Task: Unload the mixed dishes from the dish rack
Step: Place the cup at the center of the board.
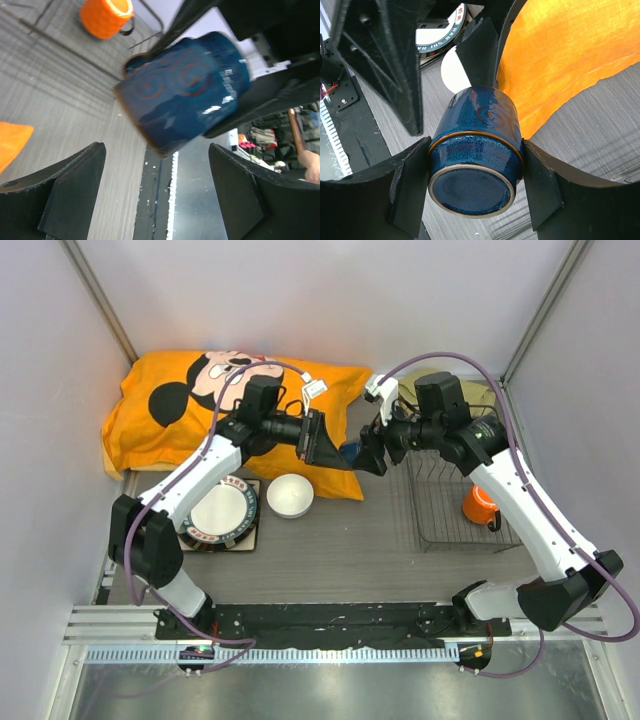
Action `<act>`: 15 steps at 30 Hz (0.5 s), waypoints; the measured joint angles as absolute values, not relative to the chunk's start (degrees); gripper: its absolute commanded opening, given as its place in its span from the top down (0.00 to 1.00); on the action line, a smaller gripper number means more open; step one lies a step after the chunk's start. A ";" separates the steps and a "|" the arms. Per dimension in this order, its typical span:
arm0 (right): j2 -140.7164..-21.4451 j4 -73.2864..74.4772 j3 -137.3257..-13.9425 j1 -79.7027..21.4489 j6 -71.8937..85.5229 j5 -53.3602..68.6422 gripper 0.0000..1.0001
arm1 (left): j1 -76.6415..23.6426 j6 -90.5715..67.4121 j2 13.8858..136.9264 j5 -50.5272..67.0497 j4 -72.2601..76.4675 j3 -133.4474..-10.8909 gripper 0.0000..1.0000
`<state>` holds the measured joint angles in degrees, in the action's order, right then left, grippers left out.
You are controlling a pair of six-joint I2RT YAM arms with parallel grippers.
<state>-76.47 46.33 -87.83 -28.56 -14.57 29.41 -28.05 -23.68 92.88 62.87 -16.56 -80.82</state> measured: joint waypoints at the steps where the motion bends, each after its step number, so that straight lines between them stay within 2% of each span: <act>1: -76.47 46.24 -87.83 -28.62 -14.57 29.32 0.99 | -28.12 -24.40 92.88 63.61 -15.53 -80.82 0.15; 4: -76.47 46.19 -87.83 -28.80 -14.57 29.02 0.99 | -28.45 -26.57 92.88 65.63 -12.84 -80.82 0.19; 8: -76.47 45.87 -87.83 -28.88 -14.50 28.99 0.99 | -28.84 -28.82 92.82 67.64 -9.34 -80.77 0.32; 10: -76.47 45.65 -87.83 -28.91 -14.39 29.02 0.99 | -28.93 -30.15 92.82 68.38 -7.66 -80.66 0.33; 15: -76.23 44.80 -87.46 -29.06 -14.20 29.17 0.99 | -28.80 -37.63 92.77 69.63 2.07 -78.02 0.44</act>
